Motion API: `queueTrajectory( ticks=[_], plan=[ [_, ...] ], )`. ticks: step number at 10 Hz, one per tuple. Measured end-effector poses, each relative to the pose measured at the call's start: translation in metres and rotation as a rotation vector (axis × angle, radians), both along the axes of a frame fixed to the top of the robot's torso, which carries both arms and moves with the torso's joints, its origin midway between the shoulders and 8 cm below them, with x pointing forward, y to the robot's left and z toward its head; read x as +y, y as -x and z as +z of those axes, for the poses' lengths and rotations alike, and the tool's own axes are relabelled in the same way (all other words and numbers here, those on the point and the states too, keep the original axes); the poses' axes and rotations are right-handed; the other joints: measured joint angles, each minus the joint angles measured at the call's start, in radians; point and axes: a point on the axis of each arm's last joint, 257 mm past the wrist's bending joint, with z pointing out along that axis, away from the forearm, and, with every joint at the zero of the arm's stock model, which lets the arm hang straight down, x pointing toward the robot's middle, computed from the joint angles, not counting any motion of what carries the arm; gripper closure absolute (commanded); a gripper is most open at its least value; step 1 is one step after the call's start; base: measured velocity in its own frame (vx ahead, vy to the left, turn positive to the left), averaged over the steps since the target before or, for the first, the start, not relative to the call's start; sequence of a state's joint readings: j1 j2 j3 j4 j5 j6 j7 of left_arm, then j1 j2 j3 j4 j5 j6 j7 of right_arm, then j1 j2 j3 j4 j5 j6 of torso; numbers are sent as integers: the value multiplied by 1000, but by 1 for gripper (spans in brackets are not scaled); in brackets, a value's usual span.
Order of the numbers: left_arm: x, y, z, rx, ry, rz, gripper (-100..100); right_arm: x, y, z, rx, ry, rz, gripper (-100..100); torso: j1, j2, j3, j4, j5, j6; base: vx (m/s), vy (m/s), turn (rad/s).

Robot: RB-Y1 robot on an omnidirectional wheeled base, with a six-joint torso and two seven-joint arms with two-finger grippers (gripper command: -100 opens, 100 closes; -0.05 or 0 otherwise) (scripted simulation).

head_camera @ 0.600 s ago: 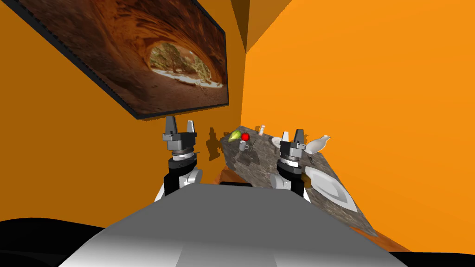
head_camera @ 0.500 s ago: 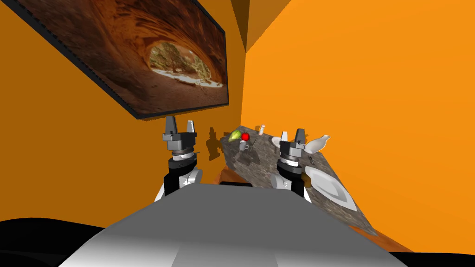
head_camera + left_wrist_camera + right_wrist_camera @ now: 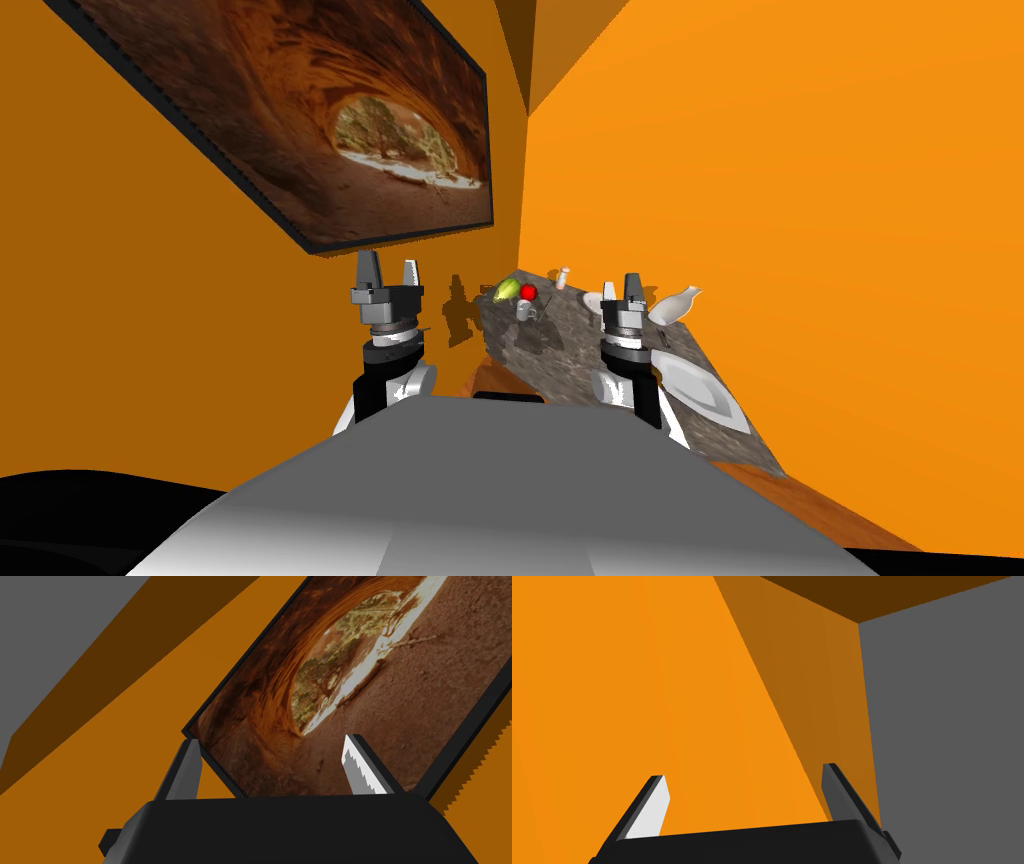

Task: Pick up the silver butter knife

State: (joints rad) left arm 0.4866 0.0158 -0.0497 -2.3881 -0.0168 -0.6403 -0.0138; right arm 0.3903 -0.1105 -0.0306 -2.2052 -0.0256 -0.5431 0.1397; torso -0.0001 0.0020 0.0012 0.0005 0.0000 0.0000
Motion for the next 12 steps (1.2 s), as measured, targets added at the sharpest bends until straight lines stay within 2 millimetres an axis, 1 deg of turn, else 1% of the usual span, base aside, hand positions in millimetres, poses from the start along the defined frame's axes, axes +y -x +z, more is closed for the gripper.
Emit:
queueTrajectory(
  ticks=[2,5,6,7,9,10,11,12],
  plan=[
    [0,0,0,0,0,0,0,-6,-20,-6,46,41,-18,-100,-1,-1,-1,0,0,0,-16,-3,-27],
    [0,0,0,0,0,0,0,-15,-39,-14,99,67,-40,-100,0,-2,-1,0,0,0,-7,-3,-23],
    [0,0,0,0,0,0,0,-18,-48,-17,119,76,-48,-100,0,-2,-1,0,0,0,-8,-4,-38],
    [0,0,0,0,0,0,0,-23,-61,-20,141,90,-61,-100,0,-2,-1,-1,0,0,-4,-3,-16],
    [0,0,0,0,0,0,0,-30,-78,-27,186,105,-80,-100,0,-2,-1,-1,0,0,-2,-2,-21],
    [0,0,0,0,0,0,0,-33,-84,-31,206,109,-87,-100,0,-2,-1,-1,0,0,-1,-3,-27],
    [0,0,0,0,0,0,0,-35,-94,-31,224,116,-96,-100,0,-2,-1,-1,0,0,0,0,0],
    [0,0,0,0,0,0,0,-37,-98,-37,248,121,-103,-100,0,-2,-1,-1,0,0,0,-2,-24]
  ],
)
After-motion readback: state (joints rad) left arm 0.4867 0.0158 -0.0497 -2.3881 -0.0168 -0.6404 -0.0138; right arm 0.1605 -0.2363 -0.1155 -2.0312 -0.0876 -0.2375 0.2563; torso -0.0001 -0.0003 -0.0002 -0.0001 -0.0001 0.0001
